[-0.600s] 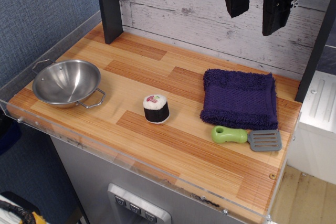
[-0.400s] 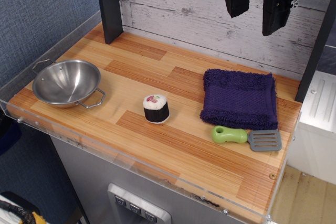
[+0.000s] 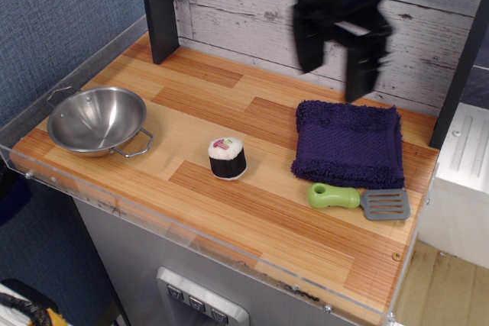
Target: Place the container on the violet cloth.
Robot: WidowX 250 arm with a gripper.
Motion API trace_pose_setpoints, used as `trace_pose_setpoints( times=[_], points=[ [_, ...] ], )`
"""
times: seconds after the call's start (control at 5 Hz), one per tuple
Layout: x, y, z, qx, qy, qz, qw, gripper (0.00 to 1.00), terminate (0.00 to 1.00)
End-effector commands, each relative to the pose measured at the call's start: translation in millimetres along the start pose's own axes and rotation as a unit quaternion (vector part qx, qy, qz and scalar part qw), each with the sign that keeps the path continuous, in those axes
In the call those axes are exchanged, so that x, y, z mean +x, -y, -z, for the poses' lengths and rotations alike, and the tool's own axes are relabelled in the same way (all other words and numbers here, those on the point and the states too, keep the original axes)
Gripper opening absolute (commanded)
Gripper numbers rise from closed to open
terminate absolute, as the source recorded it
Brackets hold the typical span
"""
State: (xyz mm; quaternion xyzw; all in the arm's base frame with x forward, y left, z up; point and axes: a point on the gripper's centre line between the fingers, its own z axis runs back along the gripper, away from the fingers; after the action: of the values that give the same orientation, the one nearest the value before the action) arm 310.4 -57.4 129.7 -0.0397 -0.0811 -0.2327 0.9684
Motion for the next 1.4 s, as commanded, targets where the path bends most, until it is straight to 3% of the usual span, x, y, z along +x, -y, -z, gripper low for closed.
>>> trace_pose_setpoints(
  times=[0.0, 0.4, 0.6, 0.8, 1.0, 1.2],
  points=[
    [-54, -8, -17, 0.007, 0.029, -0.04, 0.9988, 1.0, 0.0],
    [-83, -27, -8, 0.073, 0.047, -0.09, 0.9922, 1.0, 0.0],
    [-88, -36, -1, 0.082, 0.033, -0.103, 0.9908, 1.0, 0.0],
    [-95, -50, 10, 0.089, 0.039, -0.129, 0.9868, 1.0, 0.0],
    [-100, -62, 25, 0.086, 0.023, -0.139, 0.9863, 1.0, 0.0],
    [-104, -66, 36, 0.078, 0.029, -0.152, 0.9849, 1.0, 0.0]
  ],
)
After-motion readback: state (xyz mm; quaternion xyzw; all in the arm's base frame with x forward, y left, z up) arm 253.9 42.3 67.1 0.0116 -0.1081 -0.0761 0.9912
